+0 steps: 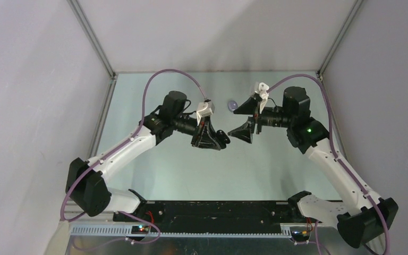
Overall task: Insert the wireless bluetooth earbuds into the charging case
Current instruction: Open the charging case, then pick up the earbud from the center of the board.
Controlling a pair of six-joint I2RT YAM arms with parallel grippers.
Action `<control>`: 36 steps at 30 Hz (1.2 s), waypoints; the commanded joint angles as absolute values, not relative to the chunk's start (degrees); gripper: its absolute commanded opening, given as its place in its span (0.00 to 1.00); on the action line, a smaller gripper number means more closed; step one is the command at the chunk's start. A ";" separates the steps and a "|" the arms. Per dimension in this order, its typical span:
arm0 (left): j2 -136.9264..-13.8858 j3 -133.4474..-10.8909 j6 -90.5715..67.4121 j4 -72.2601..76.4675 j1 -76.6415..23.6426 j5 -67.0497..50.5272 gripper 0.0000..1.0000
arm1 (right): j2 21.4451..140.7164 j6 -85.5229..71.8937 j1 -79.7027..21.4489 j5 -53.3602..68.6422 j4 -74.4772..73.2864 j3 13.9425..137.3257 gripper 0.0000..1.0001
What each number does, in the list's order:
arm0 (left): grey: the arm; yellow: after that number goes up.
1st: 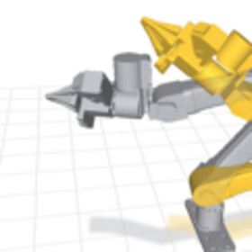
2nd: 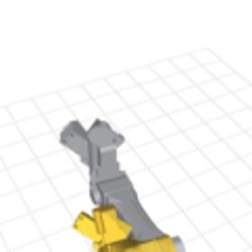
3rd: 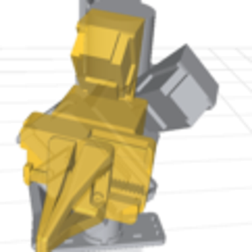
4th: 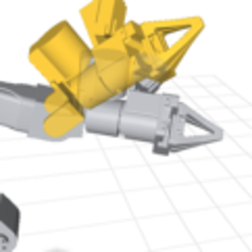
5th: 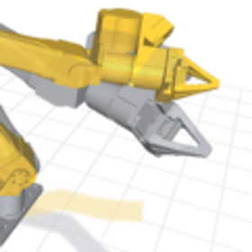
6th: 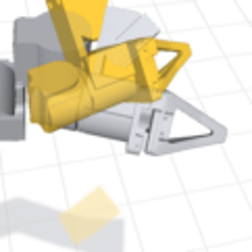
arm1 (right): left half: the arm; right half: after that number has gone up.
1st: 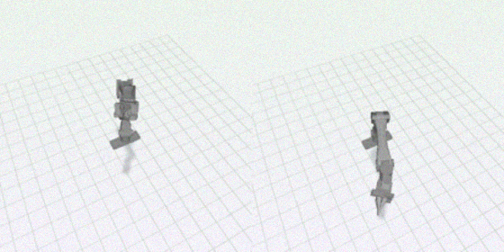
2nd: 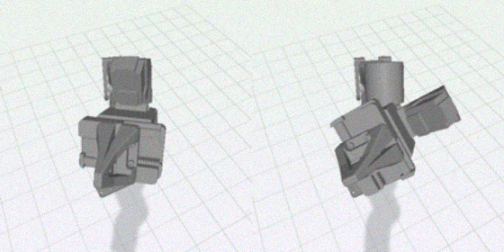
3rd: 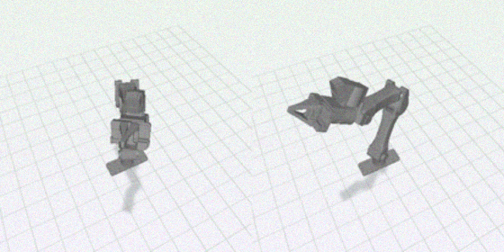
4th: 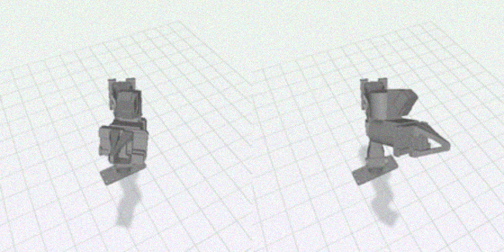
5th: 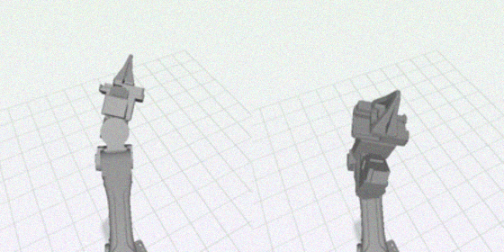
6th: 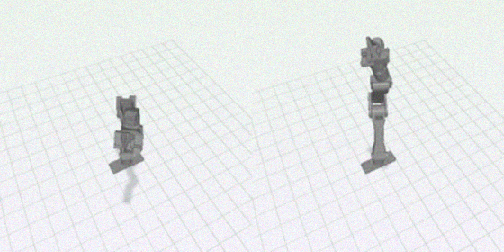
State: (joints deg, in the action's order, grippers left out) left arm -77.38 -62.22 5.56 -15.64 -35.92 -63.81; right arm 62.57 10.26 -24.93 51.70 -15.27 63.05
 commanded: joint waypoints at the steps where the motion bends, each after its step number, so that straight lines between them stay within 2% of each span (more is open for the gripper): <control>1: -77.20 -66.01 10.43 -19.02 -34.38 -64.07 0.00 | 60.86 8.60 -23.56 45.59 -11.42 64.39 0.99; 7: -75.40 -67.68 16.00 -24.34 -27.04 -63.41 0.00 | 66.62 8.80 -21.76 42.24 -10.61 64.35 0.99; 12: -73.38 -69.20 25.89 -35.25 -19.66 -64.24 0.00 | 76.14 8.61 -22.91 44.56 -9.59 64.44 0.99; 16: -70.68 -66.41 32.89 -40.18 -16.58 -65.54 0.00 | 84.94 10.23 -26.30 40.34 -11.83 69.27 0.99; 20: -67.53 -61.16 35.71 -39.64 -16.09 -66.84 0.00 | 96.27 14.87 -29.09 37.15 -19.33 79.16 0.90; 23: -65.20 -58.08 36.57 -38.14 -16.14 -67.35 0.00 | 107.66 17.55 -30.30 36.56 -28.86 88.79 0.77; 27: -63.20 -56.79 37.34 -37.92 -16.11 -66.24 0.00 | 122.21 19.72 -31.09 36.96 -43.60 107.51 0.62; 30: -62.74 -56.65 37.53 -38.37 -16.11 -66.41 0.00 | 131.08 19.76 -31.57 38.21 -50.96 119.43 0.58; 36: -63.49 -55.69 38.06 -38.15 -16.10 -66.09 0.00 | 135.57 22.15 -35.33 35.99 -51.95 122.91 0.57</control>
